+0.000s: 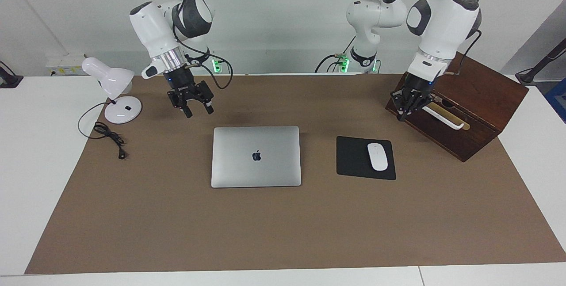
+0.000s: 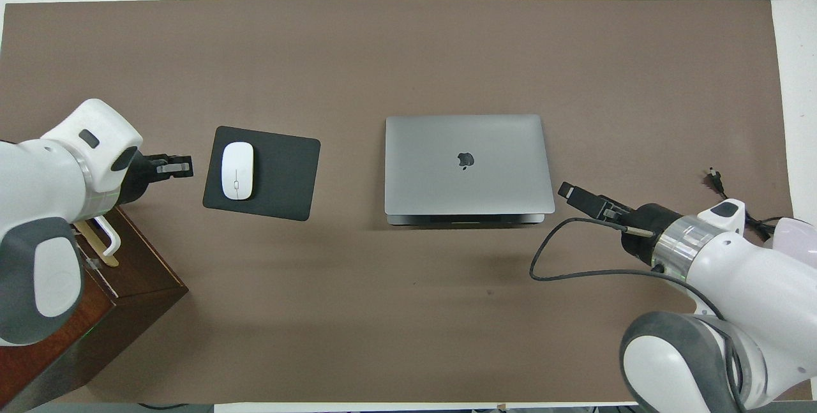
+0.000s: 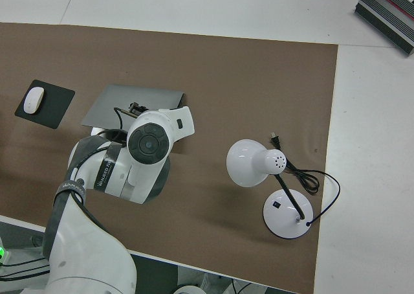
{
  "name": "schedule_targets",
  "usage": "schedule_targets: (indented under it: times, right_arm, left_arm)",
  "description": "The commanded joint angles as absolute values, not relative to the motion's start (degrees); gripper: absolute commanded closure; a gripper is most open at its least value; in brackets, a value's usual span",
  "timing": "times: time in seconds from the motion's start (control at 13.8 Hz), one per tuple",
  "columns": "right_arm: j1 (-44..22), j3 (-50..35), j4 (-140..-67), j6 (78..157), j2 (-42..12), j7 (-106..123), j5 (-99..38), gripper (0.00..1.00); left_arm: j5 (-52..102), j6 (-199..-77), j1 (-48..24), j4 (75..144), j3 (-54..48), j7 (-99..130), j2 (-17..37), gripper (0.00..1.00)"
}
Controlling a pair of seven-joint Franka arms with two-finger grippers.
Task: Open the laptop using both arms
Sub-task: 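Move the left gripper and the right gripper toward the laptop's near edge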
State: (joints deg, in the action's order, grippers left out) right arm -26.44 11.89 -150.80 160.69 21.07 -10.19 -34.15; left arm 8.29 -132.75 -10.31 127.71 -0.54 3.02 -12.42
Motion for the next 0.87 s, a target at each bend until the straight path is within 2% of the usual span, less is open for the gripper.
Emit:
schedule_targets:
  times: [0.0, 0.29, 0.58, 0.8]
  right_arm:
    - [-31.09, 12.04, -153.81, 165.13, 22.76, -14.14, -44.43, 0.0]
    - [-36.89, 11.95, -154.51, 169.61, 21.37, -14.33, -61.73, 0.0]
    - [-48.05, 12.04, -153.2, 180.95, 14.26, -12.4, -79.16, 0.0]
    - [-49.39, 11.95, -151.0, 181.14, 11.78, -11.43, -86.38, 0.0]
  left_arm:
    - [9.32, -140.86, -14.31, 136.64, 0.09, 3.43, -17.74, 1.0]
    - [9.32, -152.2, -20.02, 145.71, 0.17, 4.13, -19.77, 1.0]
    - [9.4, -164.84, -25.64, 152.12, 0.17, 6.83, -18.99, 1.0]
    - [9.4, -172.52, -31.36, 154.07, 0.18, 11.24, -16.53, 1.0]
